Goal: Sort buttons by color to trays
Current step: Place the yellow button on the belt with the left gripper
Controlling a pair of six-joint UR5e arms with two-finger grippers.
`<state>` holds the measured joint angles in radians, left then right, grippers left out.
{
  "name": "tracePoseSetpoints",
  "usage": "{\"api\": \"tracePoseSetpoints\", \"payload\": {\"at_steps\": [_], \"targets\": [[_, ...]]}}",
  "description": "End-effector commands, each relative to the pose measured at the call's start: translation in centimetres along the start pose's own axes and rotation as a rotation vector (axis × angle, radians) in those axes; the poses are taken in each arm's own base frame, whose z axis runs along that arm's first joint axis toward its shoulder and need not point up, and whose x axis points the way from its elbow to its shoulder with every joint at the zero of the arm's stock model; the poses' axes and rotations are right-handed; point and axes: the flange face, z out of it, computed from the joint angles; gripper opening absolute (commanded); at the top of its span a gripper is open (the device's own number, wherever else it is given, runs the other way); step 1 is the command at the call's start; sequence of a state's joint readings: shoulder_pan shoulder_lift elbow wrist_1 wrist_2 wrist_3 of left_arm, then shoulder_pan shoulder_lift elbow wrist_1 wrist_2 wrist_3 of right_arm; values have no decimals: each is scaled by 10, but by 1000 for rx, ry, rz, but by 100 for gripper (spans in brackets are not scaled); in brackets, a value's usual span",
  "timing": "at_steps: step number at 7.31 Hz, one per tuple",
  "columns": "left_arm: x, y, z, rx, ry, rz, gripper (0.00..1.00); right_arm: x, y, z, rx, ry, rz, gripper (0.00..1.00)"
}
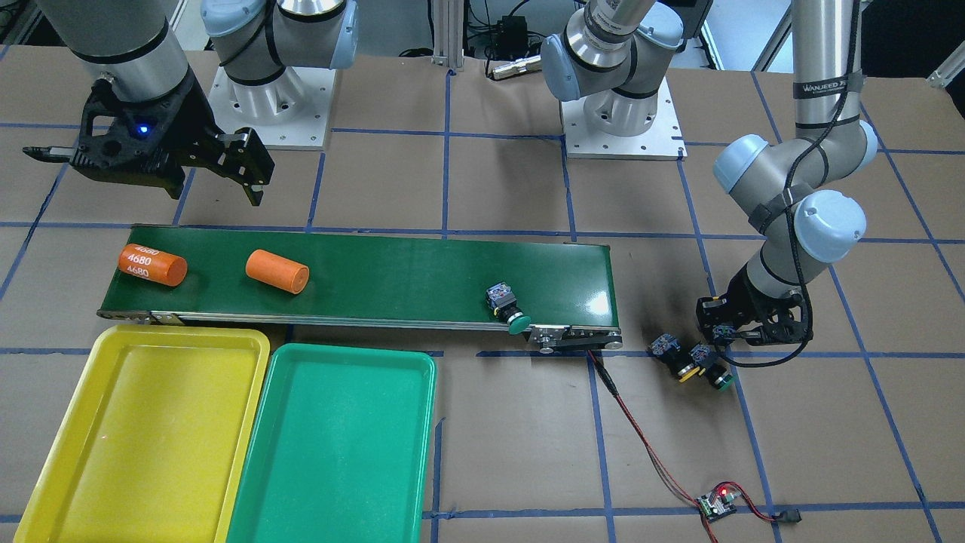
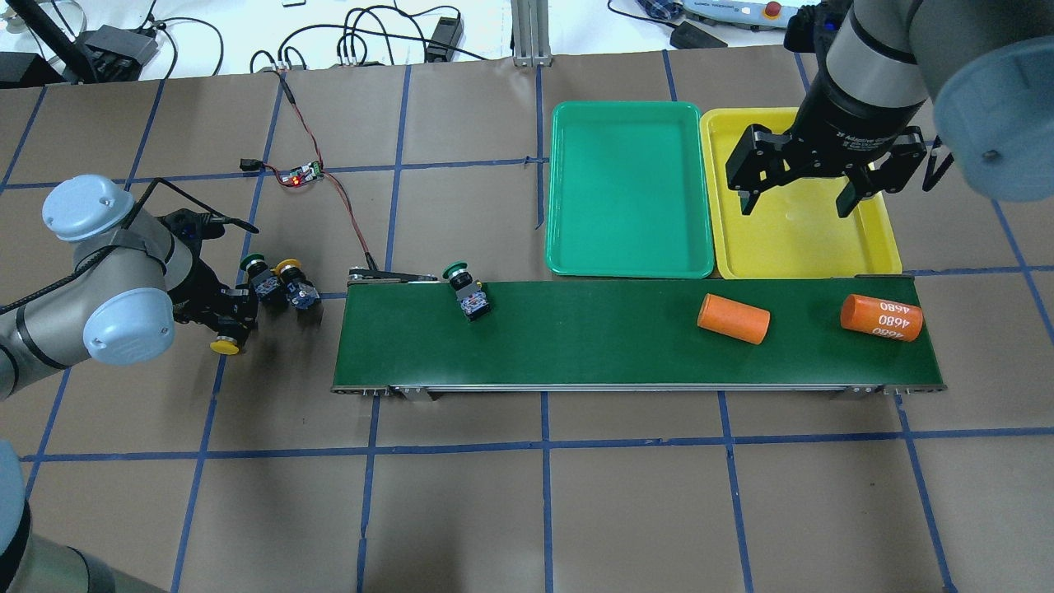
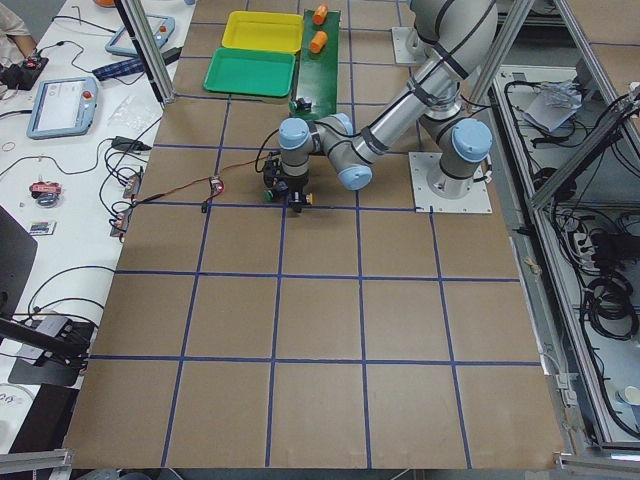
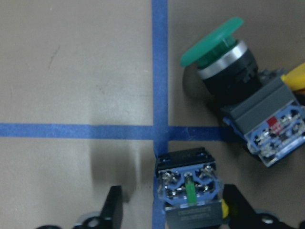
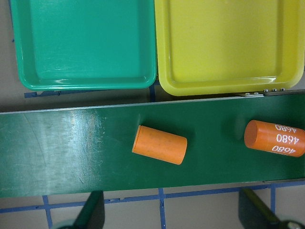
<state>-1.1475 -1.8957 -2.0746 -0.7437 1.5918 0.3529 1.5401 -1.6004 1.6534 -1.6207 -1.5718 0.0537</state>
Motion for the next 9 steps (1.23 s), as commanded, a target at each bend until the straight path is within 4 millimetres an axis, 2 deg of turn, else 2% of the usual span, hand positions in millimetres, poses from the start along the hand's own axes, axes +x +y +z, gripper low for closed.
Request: {"api": "tracePoseSetpoints", "payload": {"at_steps": [1,2,3,4,5,6,7,8,9], "targets": [[10,5,-31,-6,74,-11,5,0,-1,2,-2,-1,5,100],[22,10,-56,7,100,-9,5,0,-1,2,-3,-1,3,100],[50,17,-82,25,115,16,5,0,-4,6,-14,1,1,100],[82,24,-106,31,115,5,5,-1,-8,14,-28,-1,-2,100],[128,34,-117,27,116,-62,5,-3,-21,32,-53,0,-3,100],[178,40,-117,24,117,-94,5,-5,-29,37,-34,-4,-5,100],[215,37,-117,44,116,-93,5,-6,-35,46,-40,-2,-6,100],[238,32,-112,57,124,-151,6,-6,-44,53,-25,-4,-6,100],[247,36,-98,29,118,-155,6,-7,-58,72,-31,-2,-6,100]]}}
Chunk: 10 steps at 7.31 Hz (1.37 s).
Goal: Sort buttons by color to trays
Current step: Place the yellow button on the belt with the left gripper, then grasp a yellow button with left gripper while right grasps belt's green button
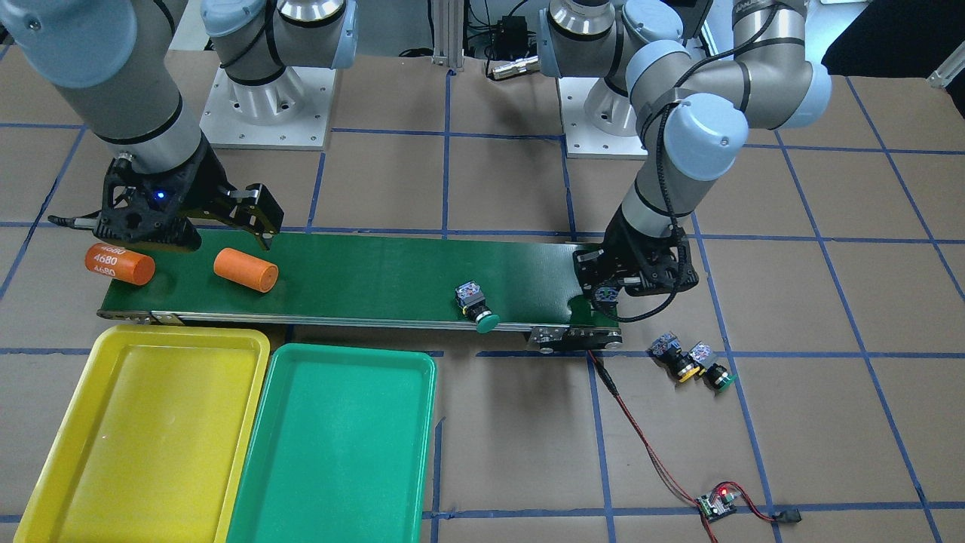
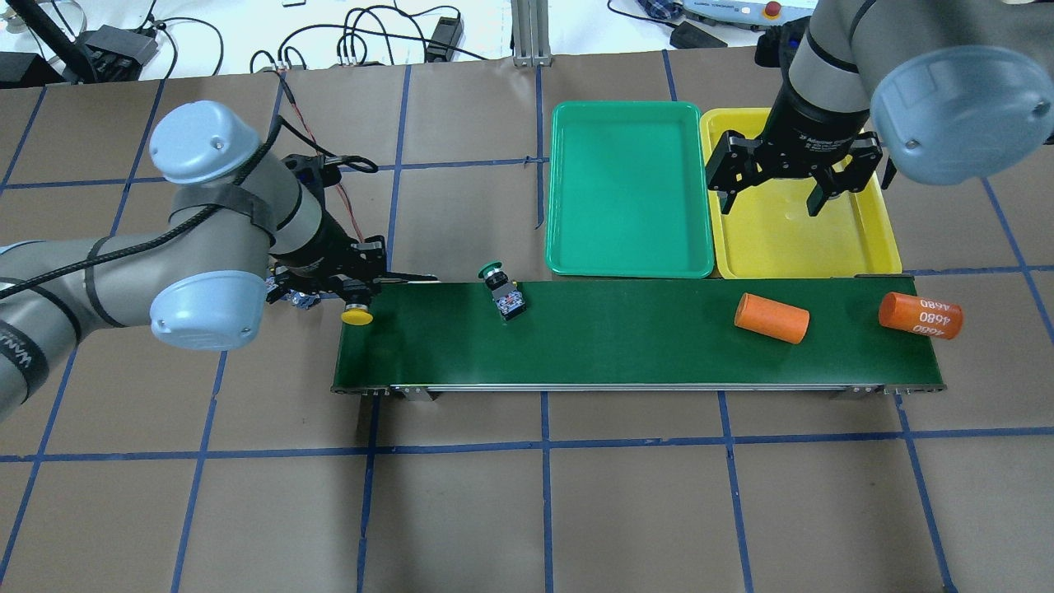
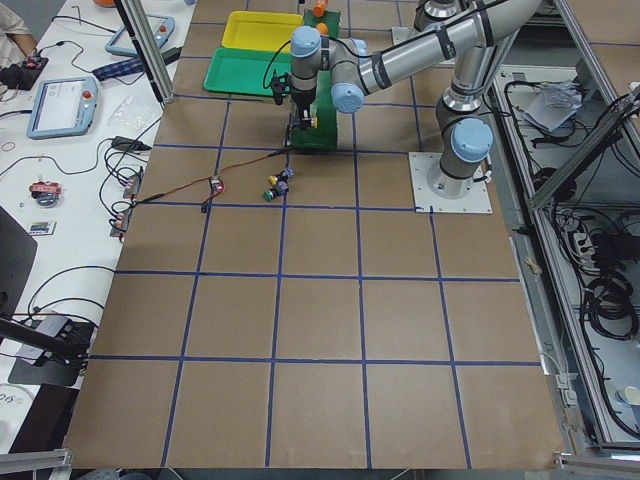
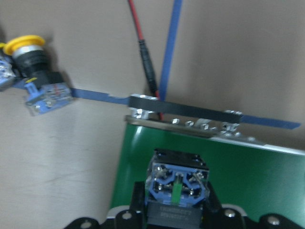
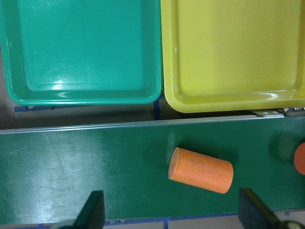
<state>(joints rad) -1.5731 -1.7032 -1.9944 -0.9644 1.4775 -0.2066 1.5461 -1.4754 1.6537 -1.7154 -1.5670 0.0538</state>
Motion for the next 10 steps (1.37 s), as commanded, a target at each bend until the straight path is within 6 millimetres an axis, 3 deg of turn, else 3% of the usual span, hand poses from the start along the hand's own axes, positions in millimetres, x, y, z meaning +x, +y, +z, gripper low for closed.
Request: {"api": "tracePoseSetpoints", "payload": {"at_steps": [1,3,4,5,6,8,9,10], "targets": [[22,13,25,-36,-13,-2,6,-1,-17,21,0,1,0,100],[19,21,15,-14,-41,20,9,-1,-25,40,3,-1,1,100],[14,26,36,-50,-82,16,39,-1,-22,55,15,-2,1,100],[14,32,44,-66,-87,9,63,-1,-20,63,21,1,1,100],[17,28,26,-17,-74,15,100,-1,-18,62,23,1,1,100],[16,-7,-30,41,-55,37,100,-20,-13,62,26,0,-2,100],[-11,-42,-55,7,-65,58,100,-21,-13,62,24,-2,-2,100],[-58,-72,-60,-13,-59,-15,100,-26,-11,63,20,-24,5,100]]}}
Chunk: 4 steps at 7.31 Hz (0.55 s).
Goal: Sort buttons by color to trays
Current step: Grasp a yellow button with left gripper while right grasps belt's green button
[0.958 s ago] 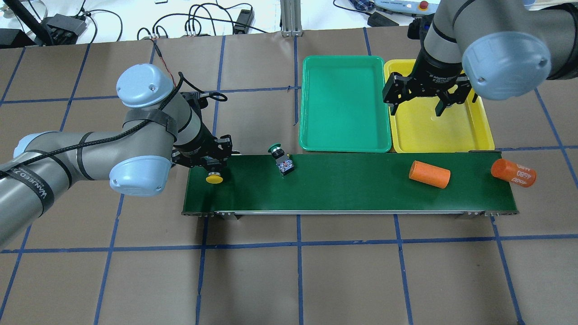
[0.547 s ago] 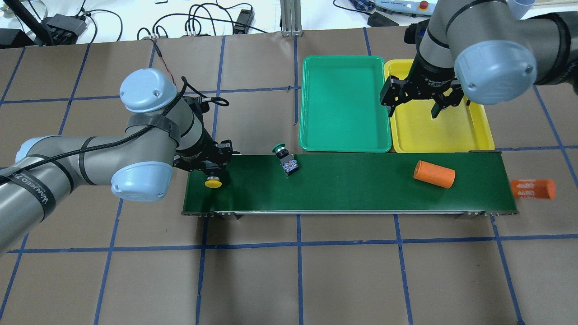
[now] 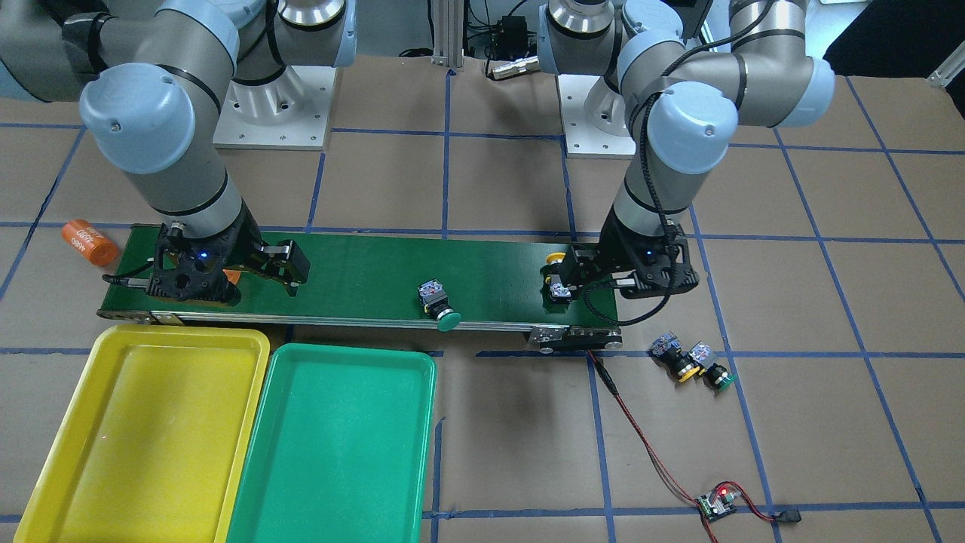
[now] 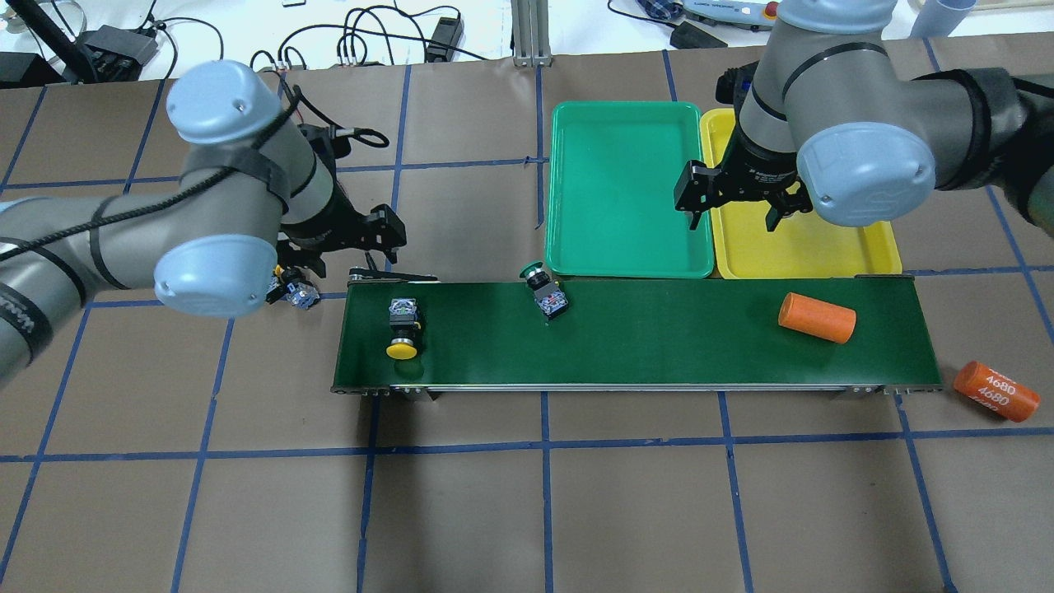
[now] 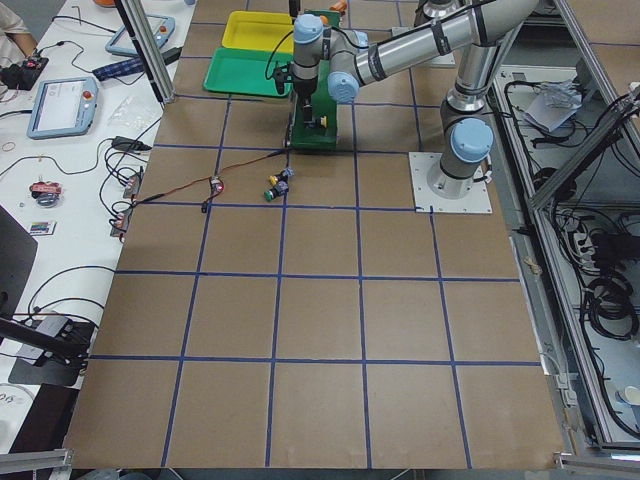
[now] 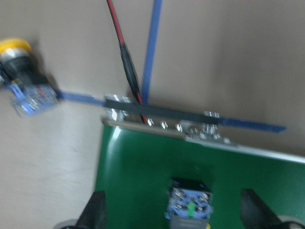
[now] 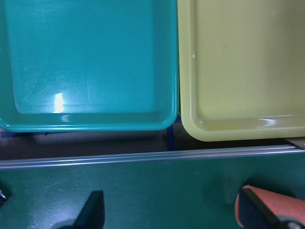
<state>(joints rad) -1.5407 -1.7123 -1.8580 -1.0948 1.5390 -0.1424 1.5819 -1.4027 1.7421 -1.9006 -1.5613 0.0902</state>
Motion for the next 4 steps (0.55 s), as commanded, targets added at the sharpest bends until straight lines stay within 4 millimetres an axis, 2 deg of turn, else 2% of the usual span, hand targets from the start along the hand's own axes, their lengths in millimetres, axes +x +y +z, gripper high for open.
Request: {"api": "tracePoseSetpoints", "payload": {"at_steps": [1,3,4], "targets": [[-68,-54,-4,-26,45,-56,100,-21,6,1,-11,-73,40,100],[-71,-81,37,11,71,-37,100,-25,9,2,-15,-73,42,100],[-71,-77,64,13,101,-30,100,-30,15,9,-31,-72,60,100]]}}
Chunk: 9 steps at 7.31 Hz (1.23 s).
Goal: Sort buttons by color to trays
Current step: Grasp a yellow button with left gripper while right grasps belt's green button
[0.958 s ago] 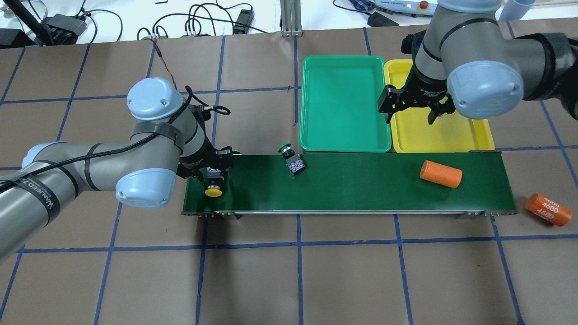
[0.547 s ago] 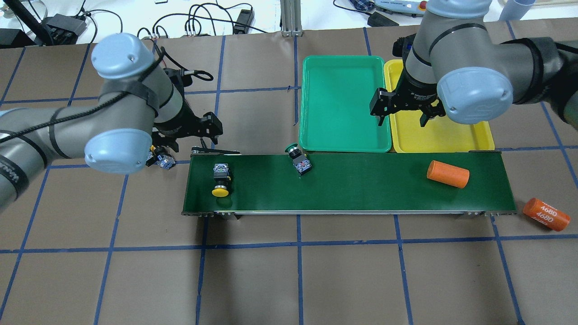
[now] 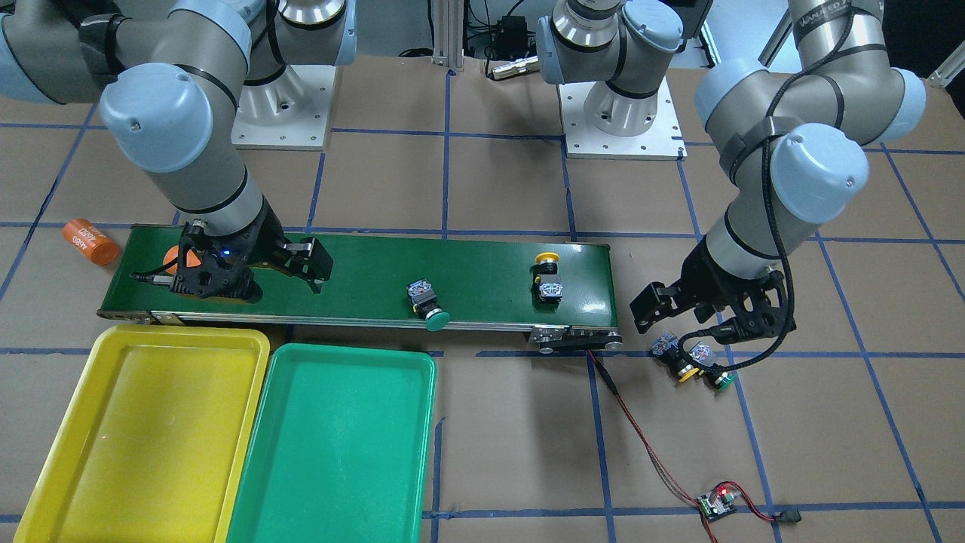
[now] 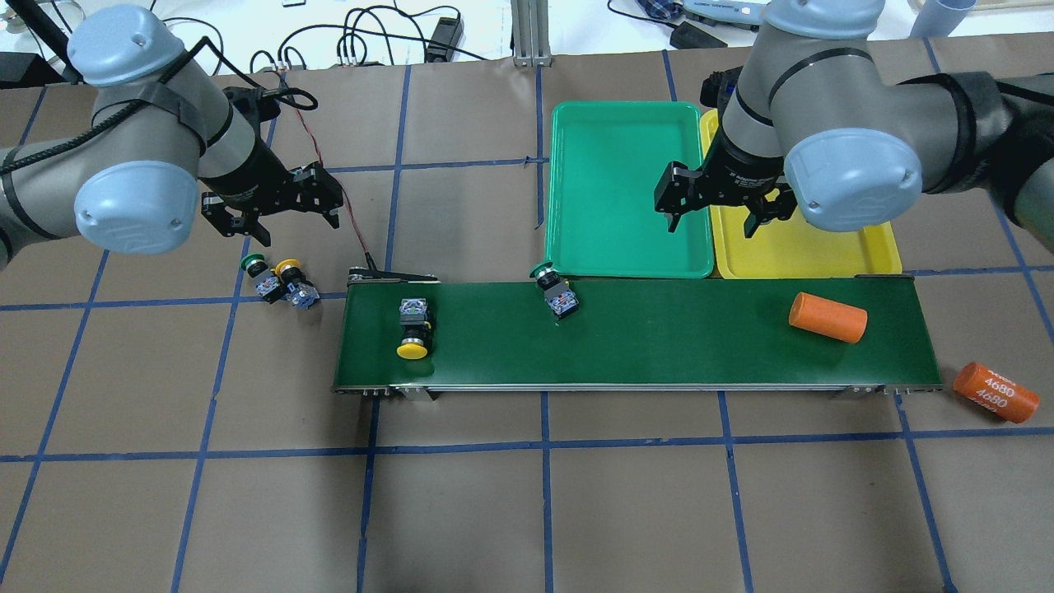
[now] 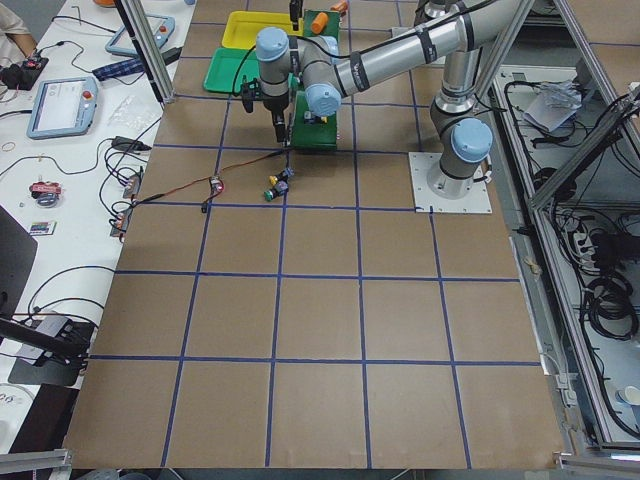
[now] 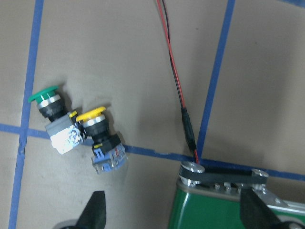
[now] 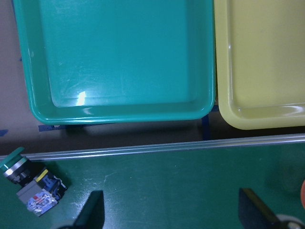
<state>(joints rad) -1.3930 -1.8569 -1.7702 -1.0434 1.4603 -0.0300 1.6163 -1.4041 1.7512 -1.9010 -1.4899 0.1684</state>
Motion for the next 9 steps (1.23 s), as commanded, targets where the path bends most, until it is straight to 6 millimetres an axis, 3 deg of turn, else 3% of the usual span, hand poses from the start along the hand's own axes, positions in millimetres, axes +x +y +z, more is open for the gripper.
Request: {"api": "tracePoseSetpoints", "payload": {"at_steps": [1,2,4,5,8,9], "targets": [[-21,-2,48,33,57,-33,100,-29,16,9,2,-2,-5,100],[-43,4,60,33,55,-68,100,-51,22,13,20,-10,14,100],[-58,27,85,97,45,-80,100,-88,36,36,6,6,-5,100],[-61,33,91,96,45,-86,100,-105,38,58,18,9,-22,100],[-78,53,109,44,52,-127,100,-94,33,83,9,89,-40,100],[-78,54,113,43,58,-134,74,-89,36,98,3,95,-35,100]]}}
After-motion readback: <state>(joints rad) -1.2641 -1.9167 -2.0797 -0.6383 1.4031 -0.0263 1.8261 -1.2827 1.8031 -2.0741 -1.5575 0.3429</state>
